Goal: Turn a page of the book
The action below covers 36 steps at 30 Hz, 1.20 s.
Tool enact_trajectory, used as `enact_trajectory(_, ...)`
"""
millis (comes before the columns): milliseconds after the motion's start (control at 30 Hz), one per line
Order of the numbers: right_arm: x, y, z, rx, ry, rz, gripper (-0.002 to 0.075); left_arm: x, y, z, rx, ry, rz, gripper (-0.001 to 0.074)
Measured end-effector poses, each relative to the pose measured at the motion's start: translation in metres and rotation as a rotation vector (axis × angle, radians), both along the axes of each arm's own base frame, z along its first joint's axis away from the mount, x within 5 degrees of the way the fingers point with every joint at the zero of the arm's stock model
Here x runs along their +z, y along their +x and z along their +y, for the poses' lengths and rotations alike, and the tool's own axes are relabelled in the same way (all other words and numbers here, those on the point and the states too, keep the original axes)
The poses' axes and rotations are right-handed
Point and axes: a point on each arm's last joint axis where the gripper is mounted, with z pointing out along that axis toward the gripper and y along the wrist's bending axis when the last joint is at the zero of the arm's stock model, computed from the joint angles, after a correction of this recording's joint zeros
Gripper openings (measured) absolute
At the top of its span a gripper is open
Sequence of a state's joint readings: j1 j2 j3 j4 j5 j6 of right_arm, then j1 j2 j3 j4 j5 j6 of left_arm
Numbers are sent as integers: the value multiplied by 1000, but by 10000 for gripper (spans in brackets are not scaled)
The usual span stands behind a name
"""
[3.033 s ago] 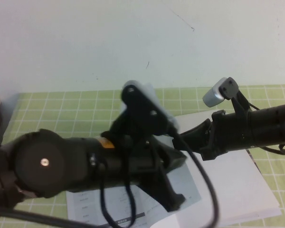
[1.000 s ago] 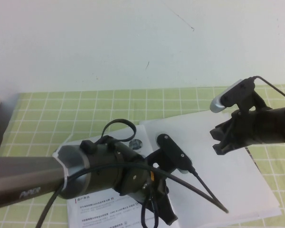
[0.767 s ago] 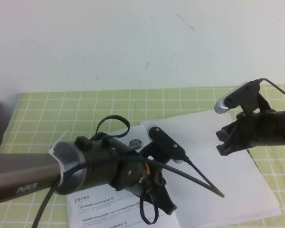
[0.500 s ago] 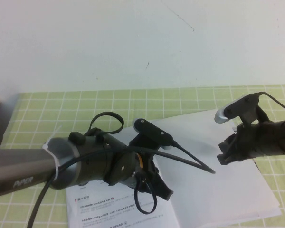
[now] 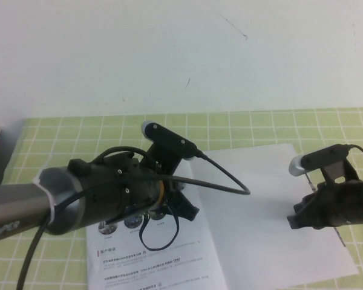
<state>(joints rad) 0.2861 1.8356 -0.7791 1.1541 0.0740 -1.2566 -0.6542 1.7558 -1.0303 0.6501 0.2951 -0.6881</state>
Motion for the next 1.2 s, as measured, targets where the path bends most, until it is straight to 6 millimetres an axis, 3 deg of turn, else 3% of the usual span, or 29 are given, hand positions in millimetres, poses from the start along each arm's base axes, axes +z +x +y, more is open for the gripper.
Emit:
enact_trajectory(233,4,-21,-6,-65,38,40,27,32,-4,5,14,-50,-92,-4)
enact_trajectory(400,23,-34,-6,-37,87,19,2,54,-9,10,32,-104,-137,-4)
enact_trajectory(567,66,-41,-6,-23,140,-118,-2,81,-19,18,47,-159,-200,-4)
enact_trajectory(700,111,-55,-9,-10,199,-269,-2,116,-34,34,81,-190,-277,-4)
enact_trajectory(933,203,-114,-23,55,314,-628,-2,177,-79,75,76,-229,-497,-3)
enact_trajectory(1067,222,-148,-27,121,361,-720,-2,178,-116,100,57,-290,-544,-3)
enact_trajectory(1200,213,-170,-32,143,375,-735,-2,154,-148,123,67,-328,-524,-2)
